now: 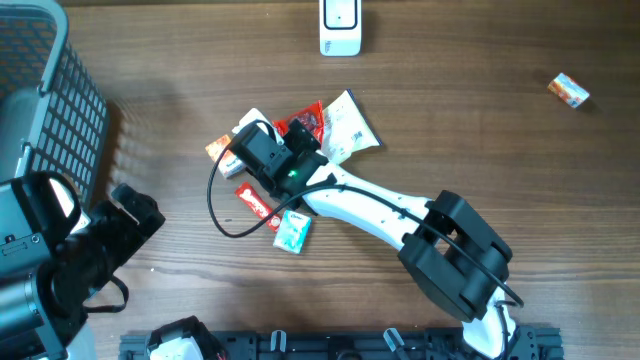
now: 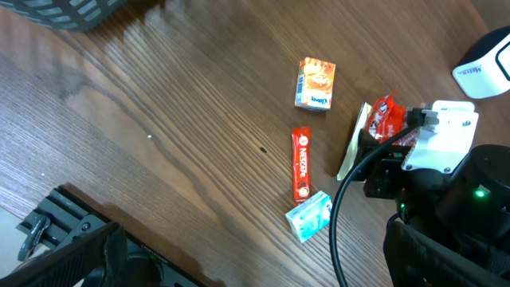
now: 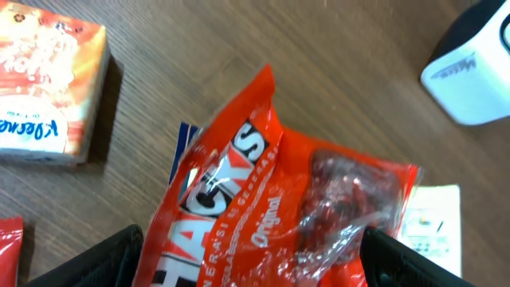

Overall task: Scan the item barcode
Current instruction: 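Move the right gripper back down toward the teal Kleenex pack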

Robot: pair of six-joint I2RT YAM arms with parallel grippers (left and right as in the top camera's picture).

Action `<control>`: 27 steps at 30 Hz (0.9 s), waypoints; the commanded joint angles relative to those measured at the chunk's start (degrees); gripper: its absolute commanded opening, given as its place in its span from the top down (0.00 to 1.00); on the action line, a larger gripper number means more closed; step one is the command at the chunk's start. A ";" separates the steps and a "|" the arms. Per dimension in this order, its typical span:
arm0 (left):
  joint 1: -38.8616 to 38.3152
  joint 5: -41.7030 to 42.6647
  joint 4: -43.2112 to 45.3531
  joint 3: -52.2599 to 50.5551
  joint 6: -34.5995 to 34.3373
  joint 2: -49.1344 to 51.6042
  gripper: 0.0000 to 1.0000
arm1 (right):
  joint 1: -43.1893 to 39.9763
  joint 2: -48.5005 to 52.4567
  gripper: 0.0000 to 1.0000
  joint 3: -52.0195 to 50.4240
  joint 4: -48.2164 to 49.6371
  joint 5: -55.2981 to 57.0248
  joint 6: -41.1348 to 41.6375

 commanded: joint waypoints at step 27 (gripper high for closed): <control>0.26 -0.57 0.13 -0.09 -0.76 0.00 0.00 | -1.36 -11.41 0.00 2.10 -25.14 -42.80 31.98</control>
